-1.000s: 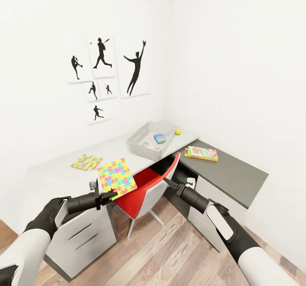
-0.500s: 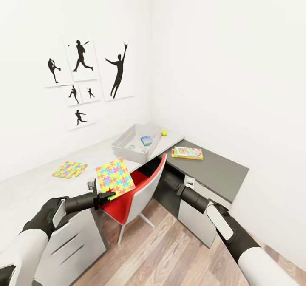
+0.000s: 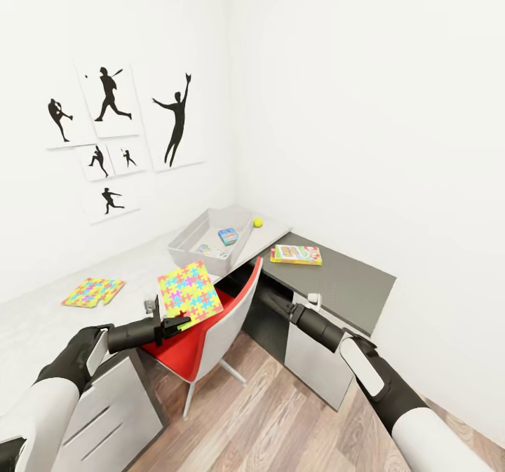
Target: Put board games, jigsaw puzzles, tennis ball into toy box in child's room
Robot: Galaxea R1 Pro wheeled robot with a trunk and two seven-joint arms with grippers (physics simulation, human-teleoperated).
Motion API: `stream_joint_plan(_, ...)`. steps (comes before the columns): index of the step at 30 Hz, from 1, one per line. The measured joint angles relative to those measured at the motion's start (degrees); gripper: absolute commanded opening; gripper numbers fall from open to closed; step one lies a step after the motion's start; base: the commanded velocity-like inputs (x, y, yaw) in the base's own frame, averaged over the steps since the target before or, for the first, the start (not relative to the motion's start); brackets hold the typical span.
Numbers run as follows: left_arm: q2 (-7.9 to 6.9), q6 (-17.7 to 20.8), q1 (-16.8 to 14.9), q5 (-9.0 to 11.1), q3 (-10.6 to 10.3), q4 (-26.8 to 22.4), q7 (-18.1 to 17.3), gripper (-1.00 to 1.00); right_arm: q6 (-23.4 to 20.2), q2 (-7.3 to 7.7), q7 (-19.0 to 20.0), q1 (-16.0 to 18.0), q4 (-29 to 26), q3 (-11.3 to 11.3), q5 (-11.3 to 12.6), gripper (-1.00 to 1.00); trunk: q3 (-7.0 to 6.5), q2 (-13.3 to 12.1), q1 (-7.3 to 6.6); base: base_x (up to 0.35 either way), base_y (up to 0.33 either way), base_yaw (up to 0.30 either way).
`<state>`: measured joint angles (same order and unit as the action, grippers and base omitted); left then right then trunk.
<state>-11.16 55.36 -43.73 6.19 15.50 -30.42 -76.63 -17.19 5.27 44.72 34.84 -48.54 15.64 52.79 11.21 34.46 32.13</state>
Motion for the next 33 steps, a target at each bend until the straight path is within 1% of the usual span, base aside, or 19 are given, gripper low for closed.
stream_joint_plan(1, 0.00, 0.00, 0.00, 0.00, 0.01, 0.00, 0.00, -1.00, -0.02, -0.22, 0.01, 0.00, -0.02, -0.03, -0.05, 1.00, 0.00, 0.00, 0.00, 0.188, 0.037, -0.004)
stream_joint_plan(2, 0.00, 0.04, 0.00, 0.06, -0.04, -0.01, -0.01, -1.00, -0.07, -0.79, 0.02, 0.00, 0.01, -0.09, -0.10, 1.00, 0.00, 0.03, -0.03, 0.213, 0.046, -0.003)
stream_joint_plan(5, 0.00, -0.05, 0.00, -0.02, -0.01, 0.00, 0.00, -1.00, -0.01, -0.99, 0.02, 0.00, 0.03, -0.06, -0.13, 1.00, 0.00, 0.00, -0.02, 0.212, 0.042, -0.001)
stream_joint_plan(15, 0.00, -0.25, 0.00, 0.00, -0.07, 0.00, 0.00, -1.00, 0.00, -1.01, 0.10, 0.00, -0.05, -0.07, -0.13, 1.00, 0.00, 0.01, 0.00, 0.043, 0.006, 0.000)
stream_joint_plan(23, 0.00, -0.26, 0.00, -0.09, -0.07, 0.00, 0.07, -1.00, 0.00, -1.01, 0.03, -0.04, -0.14, -0.10, -0.09, 1.00, 0.00, 0.00, -0.02, 0.174, 0.030, 0.000)
stream_joint_plan(33, 0.00, -0.26, 0.00, -0.09, -0.07, 0.00, 0.02, -1.00, 0.00, -1.05, -0.01, -0.09, -0.25, -0.06, -0.13, 1.00, 0.00, 0.00, 0.00, 0.060, 0.002, 0.000)
